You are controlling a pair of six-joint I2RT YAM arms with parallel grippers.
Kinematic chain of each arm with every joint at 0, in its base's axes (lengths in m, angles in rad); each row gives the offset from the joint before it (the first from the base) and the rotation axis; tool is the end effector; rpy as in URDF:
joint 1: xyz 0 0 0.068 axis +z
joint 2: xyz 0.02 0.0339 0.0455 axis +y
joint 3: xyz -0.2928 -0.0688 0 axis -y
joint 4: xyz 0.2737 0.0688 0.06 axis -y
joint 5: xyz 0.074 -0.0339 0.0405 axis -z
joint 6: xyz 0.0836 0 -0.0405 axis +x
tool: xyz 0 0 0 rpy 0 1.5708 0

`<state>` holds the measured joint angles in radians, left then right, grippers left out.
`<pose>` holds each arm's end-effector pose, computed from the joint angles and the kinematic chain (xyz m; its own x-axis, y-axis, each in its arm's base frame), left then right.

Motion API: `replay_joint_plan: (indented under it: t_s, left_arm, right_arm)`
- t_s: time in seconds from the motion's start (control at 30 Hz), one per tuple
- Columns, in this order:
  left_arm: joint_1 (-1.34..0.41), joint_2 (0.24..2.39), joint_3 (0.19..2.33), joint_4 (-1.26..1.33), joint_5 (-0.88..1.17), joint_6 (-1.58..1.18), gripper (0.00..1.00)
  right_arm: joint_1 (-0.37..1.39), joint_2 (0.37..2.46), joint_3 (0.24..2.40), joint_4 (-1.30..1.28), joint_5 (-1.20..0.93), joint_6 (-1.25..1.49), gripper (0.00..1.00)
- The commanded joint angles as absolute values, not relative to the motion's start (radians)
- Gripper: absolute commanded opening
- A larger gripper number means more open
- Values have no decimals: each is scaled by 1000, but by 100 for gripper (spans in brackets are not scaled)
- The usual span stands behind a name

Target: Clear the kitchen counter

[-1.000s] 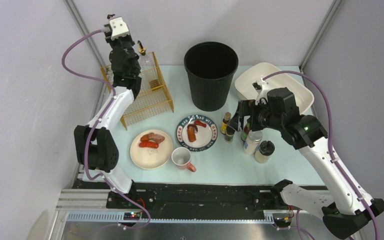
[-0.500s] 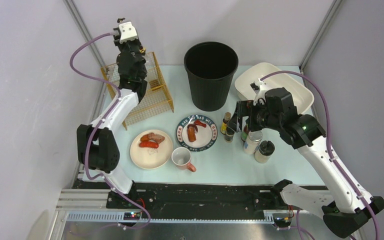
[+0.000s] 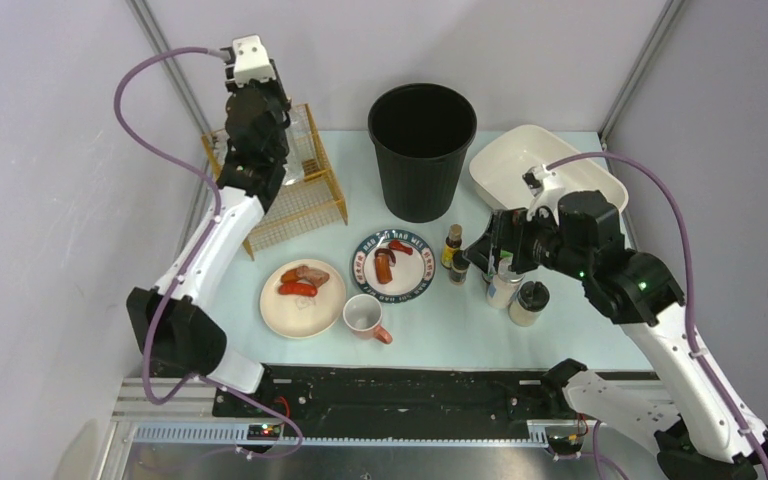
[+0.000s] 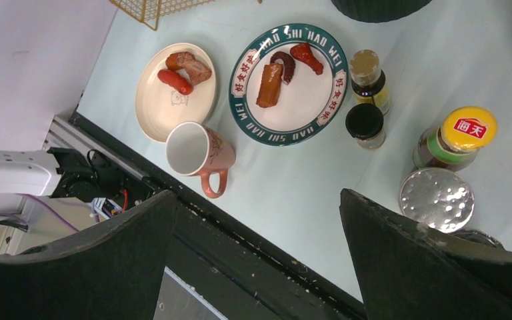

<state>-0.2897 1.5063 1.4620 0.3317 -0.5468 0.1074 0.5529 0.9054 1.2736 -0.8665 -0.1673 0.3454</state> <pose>0.4117 -0.0774 0.4947 0.2450 0.0225 -0.9693 -0.2616 0.9642 -0.0437 0.1717 0.1223 0.4236 -0.6002 0.0219 -0.7996 -0.4667 0.8023 0.3723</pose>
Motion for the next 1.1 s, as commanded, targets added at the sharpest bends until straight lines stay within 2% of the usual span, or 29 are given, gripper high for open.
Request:
replay_joint_plan:
  t_s: [0.0,0.2,0.53,0.73,1.07]
  left_arm:
    - [-301,1392,1646,140,-512,-2,0]
    - [-306,1370,1775,-231,-441,-95,0]
    - [-308,1396,1941,-537,-376,-152,0]
    - [-308,1429,2006,-633,-359,-168,0]
    - [-306,1561,2170,-633,-435,-130,0]
  right_arm:
    - [569,860,1278,-892,-174,362,96]
    - [588,788,1234,-874,-173,387,96]
    - [604,735,1221,-879,-166,399,96]
    - [607,716,1205,-879,-172,407,96]
    - [613,707,1178,-855,-180,408,96]
